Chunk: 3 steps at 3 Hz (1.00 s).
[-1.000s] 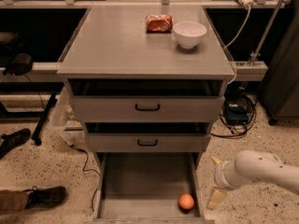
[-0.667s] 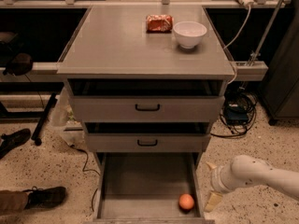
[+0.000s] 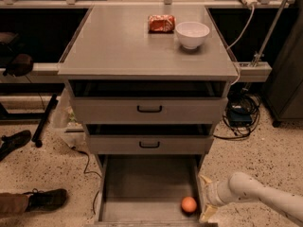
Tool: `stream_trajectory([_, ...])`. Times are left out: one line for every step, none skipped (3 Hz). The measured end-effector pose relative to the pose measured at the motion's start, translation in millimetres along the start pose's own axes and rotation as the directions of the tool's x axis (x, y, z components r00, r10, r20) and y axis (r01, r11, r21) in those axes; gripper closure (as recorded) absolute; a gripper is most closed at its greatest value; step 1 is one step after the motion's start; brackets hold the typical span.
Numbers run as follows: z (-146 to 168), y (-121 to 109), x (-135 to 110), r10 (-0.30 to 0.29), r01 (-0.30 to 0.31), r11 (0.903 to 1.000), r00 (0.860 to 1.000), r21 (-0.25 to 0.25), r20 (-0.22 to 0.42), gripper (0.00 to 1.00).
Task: Pick orange from bottom drawer and place on counter
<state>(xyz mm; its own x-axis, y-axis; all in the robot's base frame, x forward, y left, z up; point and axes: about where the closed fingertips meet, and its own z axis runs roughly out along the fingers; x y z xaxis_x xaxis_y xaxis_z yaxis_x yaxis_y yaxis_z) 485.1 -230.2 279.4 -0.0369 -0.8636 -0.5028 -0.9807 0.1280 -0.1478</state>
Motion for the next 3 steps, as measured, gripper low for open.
stream_trajectory([-0.8,2.5,-1.5,0.007,-0.007,1.0000,1.000,0.005,-0.012,0.00])
stream_trajectory([17.2,-5.3,7.1,-0.019,0.019,0.9997,1.000,0.014,-0.022,0.00])
stream_trajectory([51.8,-17.9,17.5,-0.066,0.066,0.9978,0.998,0.000,-0.010,0.00])
